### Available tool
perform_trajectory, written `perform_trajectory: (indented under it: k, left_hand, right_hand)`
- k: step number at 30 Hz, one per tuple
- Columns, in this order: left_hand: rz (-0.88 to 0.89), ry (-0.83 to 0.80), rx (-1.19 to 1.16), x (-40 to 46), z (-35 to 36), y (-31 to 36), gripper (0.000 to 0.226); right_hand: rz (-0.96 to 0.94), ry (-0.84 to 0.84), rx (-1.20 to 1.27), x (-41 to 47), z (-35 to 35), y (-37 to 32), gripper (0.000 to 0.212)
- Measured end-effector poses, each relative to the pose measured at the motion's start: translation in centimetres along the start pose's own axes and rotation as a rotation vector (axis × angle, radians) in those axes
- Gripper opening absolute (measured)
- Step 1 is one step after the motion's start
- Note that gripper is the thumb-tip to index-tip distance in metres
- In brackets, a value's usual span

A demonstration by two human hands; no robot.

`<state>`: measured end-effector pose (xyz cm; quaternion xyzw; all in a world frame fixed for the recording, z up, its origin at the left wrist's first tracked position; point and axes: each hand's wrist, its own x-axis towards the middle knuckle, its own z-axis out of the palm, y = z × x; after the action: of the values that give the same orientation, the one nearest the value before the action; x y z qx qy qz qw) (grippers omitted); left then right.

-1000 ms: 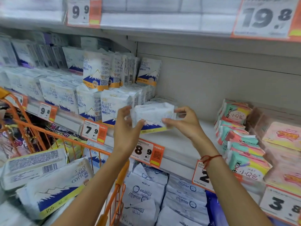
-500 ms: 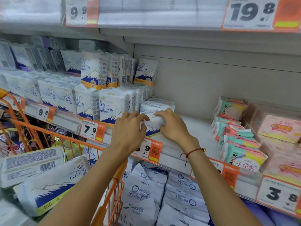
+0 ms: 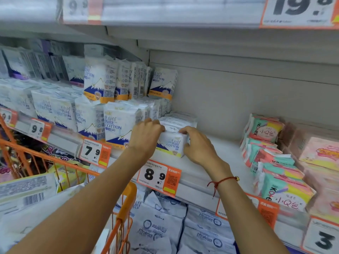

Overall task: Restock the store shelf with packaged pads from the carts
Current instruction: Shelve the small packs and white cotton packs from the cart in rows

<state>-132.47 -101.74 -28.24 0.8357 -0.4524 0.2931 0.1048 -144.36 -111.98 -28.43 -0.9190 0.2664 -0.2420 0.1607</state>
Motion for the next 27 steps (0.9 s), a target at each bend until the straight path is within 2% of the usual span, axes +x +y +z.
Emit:
perform_trajectory:
  k: [5, 9, 12, 14, 16, 19, 22, 24, 27]
  left_hand:
    - [-0.018, -0.026, -0.009, -0.1, 0.1, 0.0, 0.047]
    - [-0.021, -0.126, -0.105, -0.5, -1.5, 0.1, 0.047]
    - [-0.055, -0.003, -0.285, -2.6, -4.1, -1.2, 0.044]
    - [-0.094, 0.147, -0.387, -5.1, -5.9, -2.7, 0.029]
    - [-0.128, 0.175, -0.369, -8.0, -7.4, -4.9, 0.017]
    - [-0.226, -0.062, -0.190, -12.0, -8.0, -8.8, 0.019]
    - [-0.304, -0.374, 0.001, -14.6, -7.1, -11.7, 0.029]
    - [-0.326, -0.502, 0.002, -15.6, -6.4, -12.7, 0.040]
    - [-0.343, -0.706, -0.009, -16.3, -5.7, -12.7, 0.067]
  right_hand:
    - [-0.015, -0.036, -0.008, 0.0, 0.4, -0.2, 0.049]
    - [-0.027, -0.084, -0.012, -0.4, 0.3, -0.2, 0.055]
    - [-0.038, 0.010, 0.031, -1.2, -0.5, -0.8, 0.054]
    - [-0.062, 0.127, 0.083, -1.6, -1.3, -1.8, 0.046]
    - [-0.098, 0.163, 0.147, -1.8, -2.0, -3.4, 0.033]
    - [-0.201, -0.007, 0.241, -2.9, -2.0, -6.3, 0.022]
    - [-0.313, -0.336, 0.248, -5.3, -0.3, -10.1, 0.020]
    - [-0.384, -0.511, 0.195, -7.1, 2.0, -12.6, 0.020]
    - [-0.437, -0.598, 0.088, -9.0, 5.6, -14.7, 0.039]
